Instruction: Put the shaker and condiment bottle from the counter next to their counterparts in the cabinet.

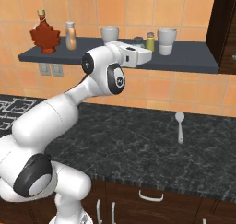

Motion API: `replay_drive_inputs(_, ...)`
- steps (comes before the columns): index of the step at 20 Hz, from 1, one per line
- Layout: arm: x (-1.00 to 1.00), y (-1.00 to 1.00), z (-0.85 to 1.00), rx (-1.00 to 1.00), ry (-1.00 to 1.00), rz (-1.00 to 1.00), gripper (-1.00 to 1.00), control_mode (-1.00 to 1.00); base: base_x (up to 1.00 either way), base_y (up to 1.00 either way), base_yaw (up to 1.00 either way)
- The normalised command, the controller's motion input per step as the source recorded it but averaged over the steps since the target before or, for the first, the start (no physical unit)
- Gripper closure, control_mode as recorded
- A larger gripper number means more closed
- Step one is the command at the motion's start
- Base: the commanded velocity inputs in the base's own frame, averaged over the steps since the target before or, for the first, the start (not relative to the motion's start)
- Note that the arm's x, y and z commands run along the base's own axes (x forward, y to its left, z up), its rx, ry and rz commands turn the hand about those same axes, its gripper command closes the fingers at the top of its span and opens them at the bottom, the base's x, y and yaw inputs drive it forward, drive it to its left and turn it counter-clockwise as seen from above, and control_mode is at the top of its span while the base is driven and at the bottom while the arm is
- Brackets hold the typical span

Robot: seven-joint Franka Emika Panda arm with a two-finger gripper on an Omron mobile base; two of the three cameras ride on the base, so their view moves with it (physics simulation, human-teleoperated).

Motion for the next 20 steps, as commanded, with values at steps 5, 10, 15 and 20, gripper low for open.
replay_drive_inputs(5, 0.41, -0.11, -0.07, 0.00, 0.00, 0.03, 1.00, -1.00, 0.00, 0.00, 0.00)
replay_drive_inputs(10, 0.38, -0.11, -0.04, 0.00, 0.00, 0.02, 1.00, -1.00, 0.00, 0.00, 0.00)
replay_drive_inputs(15, 0.33, -0.12, -0.03, 0.00, 0.00, 0.02, 1.00, -1.00, 0.00, 0.00, 0.00)
replay_drive_inputs(20, 0.26, -0.12, -0.05, 0.00, 0.00, 0.02, 1.00, -1.00, 0.00, 0.00, 0.00)
